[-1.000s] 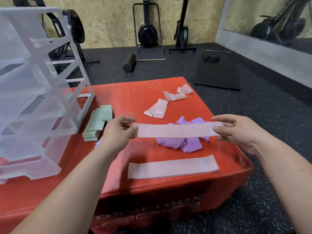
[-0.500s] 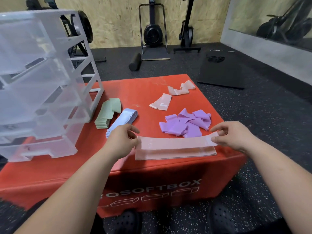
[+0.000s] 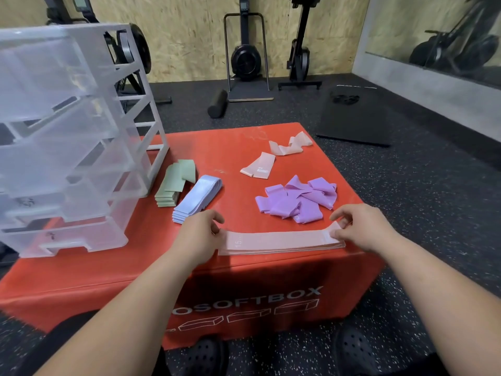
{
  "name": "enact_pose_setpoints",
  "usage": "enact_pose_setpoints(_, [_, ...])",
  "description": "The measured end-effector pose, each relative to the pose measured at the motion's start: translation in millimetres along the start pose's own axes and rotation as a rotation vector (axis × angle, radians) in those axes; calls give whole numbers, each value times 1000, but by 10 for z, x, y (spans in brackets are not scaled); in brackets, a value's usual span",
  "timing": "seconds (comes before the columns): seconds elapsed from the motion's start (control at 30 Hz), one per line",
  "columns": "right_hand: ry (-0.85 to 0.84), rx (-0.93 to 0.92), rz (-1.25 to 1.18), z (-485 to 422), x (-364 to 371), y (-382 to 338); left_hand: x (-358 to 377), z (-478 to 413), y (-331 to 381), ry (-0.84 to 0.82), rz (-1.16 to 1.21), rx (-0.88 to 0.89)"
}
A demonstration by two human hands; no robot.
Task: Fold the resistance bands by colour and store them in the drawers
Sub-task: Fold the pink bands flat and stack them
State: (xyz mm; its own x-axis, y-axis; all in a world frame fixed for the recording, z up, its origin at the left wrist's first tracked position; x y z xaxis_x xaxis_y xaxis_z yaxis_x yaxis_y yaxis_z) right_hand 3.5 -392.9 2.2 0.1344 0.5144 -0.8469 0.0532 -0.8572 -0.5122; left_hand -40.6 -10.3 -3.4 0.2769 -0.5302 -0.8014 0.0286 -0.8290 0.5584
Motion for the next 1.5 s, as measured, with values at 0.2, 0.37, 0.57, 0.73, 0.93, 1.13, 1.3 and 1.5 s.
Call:
enact_pose_setpoints(0.2, [-34,-10,65,-4,94,33,33,-9,-25,-6,-76,60])
enact_pose_setpoints(0.37, [-5,-71,105,-74,-45,-26,-33,-51,11,3,-142,115])
enact_pose_setpoints(0.57, [-254,-187,143,22,-57,-16,31,-4,35,-264,-161,313])
enact_pose_setpoints(0.73, [-223,-200,200,4,-22,-2,42,39,67,-273,-161,345])
enact_pose_setpoints(0.93, [-235,-200,233,7,4,-9,35,32,50,-259,-152,354])
enact_pose_setpoints(1.13, [-233,-221,206,-33,20,-24,58,-9,41,-256,-143,363])
enact_pose_setpoints(1.3, [-124,-217,70,-216,20,-169,102,-176,137,-187,-112,367])
enact_pose_setpoints(1.5, [-24,-335,22,-589,203,-596,266,-510,205,-146,-120,337])
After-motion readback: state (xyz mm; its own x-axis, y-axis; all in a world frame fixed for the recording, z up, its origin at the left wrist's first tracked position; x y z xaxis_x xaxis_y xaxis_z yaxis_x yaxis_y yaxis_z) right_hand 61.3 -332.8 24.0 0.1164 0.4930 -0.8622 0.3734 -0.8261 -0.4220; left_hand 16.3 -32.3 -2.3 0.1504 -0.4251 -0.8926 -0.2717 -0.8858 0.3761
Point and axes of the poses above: each hand's wrist, its own z-axis away from the middle knuckle, its own x-axis out of the palm, y = z × x, the point moved 5 cm from there along -z, towards the middle knuckle, and after that the axes turned 10 degrees about y, right-handed, at the moved point
